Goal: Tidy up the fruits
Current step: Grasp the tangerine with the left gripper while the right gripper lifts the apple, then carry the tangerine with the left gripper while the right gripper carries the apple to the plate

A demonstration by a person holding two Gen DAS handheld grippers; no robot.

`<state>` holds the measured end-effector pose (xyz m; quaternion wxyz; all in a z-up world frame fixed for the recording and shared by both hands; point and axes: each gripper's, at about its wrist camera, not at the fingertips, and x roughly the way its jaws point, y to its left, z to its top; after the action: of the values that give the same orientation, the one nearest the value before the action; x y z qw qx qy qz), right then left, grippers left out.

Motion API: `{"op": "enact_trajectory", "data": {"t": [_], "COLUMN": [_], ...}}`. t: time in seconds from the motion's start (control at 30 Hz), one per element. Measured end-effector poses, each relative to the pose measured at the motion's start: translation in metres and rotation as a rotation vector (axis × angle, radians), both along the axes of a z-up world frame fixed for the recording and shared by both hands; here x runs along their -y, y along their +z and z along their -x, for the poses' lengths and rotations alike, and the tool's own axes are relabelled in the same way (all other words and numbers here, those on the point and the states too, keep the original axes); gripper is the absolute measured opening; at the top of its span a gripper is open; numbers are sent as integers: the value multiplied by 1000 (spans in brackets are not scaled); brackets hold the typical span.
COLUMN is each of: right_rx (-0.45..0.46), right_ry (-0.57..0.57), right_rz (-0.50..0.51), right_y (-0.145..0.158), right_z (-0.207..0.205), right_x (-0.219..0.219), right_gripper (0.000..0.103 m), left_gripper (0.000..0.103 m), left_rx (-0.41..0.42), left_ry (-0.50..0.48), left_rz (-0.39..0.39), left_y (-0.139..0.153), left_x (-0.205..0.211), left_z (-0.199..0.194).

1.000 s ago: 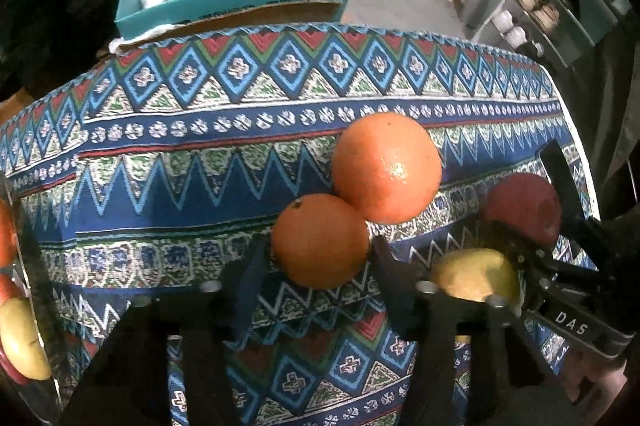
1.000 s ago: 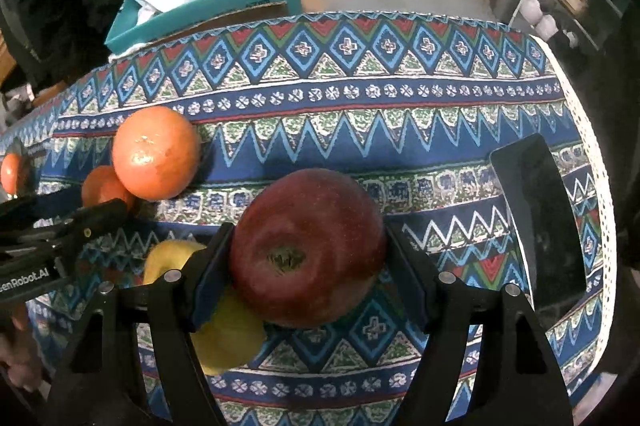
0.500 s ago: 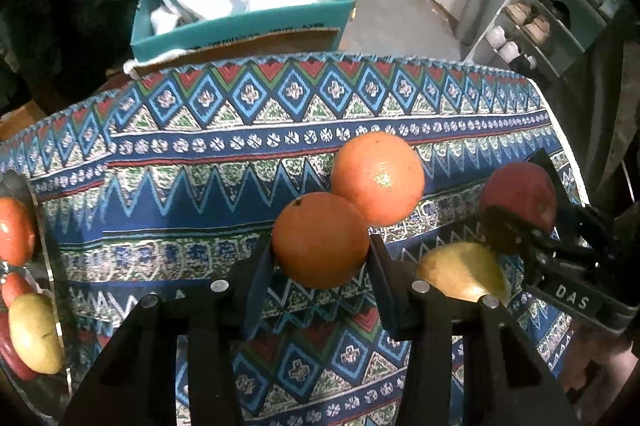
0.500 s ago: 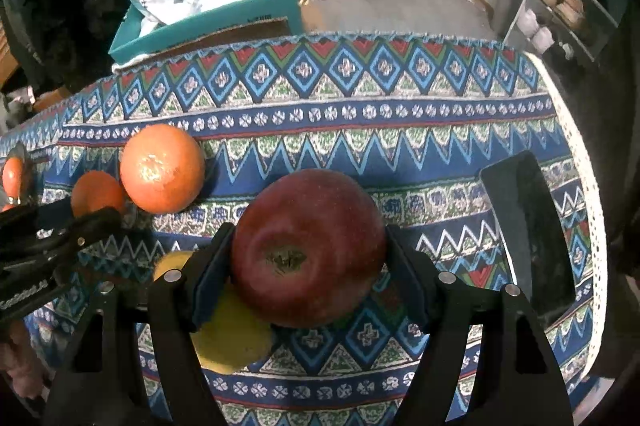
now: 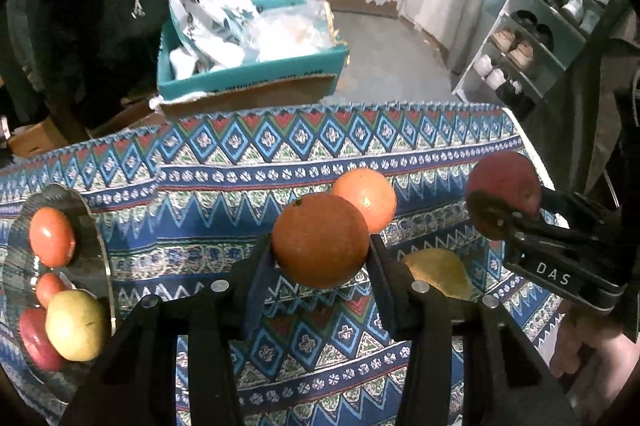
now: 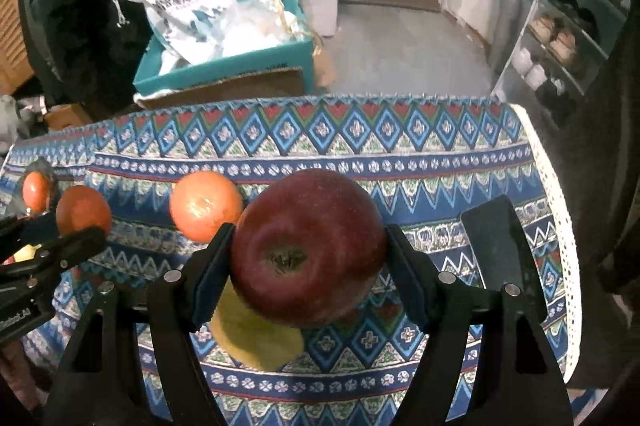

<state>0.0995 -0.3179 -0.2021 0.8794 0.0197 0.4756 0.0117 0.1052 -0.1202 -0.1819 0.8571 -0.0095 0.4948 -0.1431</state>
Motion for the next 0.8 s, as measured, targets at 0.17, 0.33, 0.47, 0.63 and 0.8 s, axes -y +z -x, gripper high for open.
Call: {"op": "enact_trajectory", "data": {"t": [0.17,0.33,0.47,0.63,0.8], "right_rx": [36,66,92,124,142], "right_ry": [16,37,58,83,114], "right_rz": [7,4,10,2,-7], "right_y": [17,33,45,61,74], "right_z": [5,11,15,20,26], "right_x": [-10,-20,-30,-43,-59], "right_gripper": [74,74,74,74,74], "left_gripper": [47,47,47,47,47], "left_rx": [33,56,77,111,131], "left_ry": [15,35,43,64,89], "left_rz": [-1,-3,3,0,-5], "left_y": [17,30,41,58,68], "left_x": [-9,-19,-27,-41,-57], "left_z": [8,17,23,32,39]}}
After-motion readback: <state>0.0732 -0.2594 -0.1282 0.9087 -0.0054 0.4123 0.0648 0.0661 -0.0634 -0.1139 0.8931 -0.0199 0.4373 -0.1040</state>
